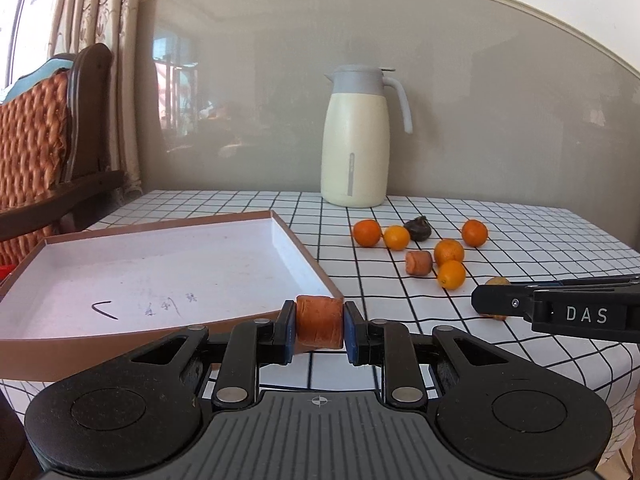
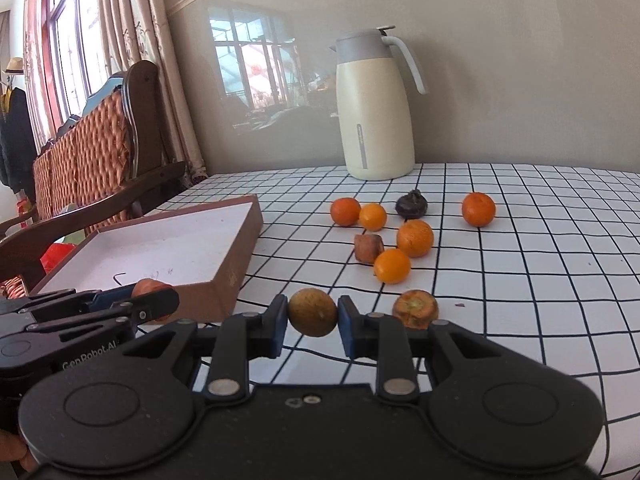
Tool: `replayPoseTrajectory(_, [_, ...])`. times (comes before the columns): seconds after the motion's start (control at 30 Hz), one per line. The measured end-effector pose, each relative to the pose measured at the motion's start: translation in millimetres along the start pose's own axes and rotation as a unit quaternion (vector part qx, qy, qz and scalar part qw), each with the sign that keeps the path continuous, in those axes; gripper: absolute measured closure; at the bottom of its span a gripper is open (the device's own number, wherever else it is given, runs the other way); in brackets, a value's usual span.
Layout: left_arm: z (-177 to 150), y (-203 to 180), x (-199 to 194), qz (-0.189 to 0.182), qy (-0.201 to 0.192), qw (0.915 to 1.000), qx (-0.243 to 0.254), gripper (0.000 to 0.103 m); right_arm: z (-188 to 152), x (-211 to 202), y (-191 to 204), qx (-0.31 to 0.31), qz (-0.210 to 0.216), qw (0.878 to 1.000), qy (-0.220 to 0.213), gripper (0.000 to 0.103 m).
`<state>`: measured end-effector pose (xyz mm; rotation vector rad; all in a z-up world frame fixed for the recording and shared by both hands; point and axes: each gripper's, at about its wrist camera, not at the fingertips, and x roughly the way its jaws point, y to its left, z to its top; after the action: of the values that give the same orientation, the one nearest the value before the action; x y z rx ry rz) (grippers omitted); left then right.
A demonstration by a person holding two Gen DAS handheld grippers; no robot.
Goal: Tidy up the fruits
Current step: 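Carry the carrot chunk and kiwi in both grippers over the box lid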
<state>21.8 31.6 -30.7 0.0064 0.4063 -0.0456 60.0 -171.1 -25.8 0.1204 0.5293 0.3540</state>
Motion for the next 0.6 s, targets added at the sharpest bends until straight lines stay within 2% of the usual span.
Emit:
replayPoseTrajectory(0.33, [0, 47, -14, 0.049, -0.023, 0.9979, -0.037, 0.078, 8, 12, 33, -0.025, 0.046, 0.998, -0.032, 0.084])
replayPoseTrajectory(0.6, [-2, 90, -20, 0.103, -0.037, 0.9915, -0.071, 0.078, 16, 22, 57, -0.042, 0.07, 0.995, -0.062, 0.084])
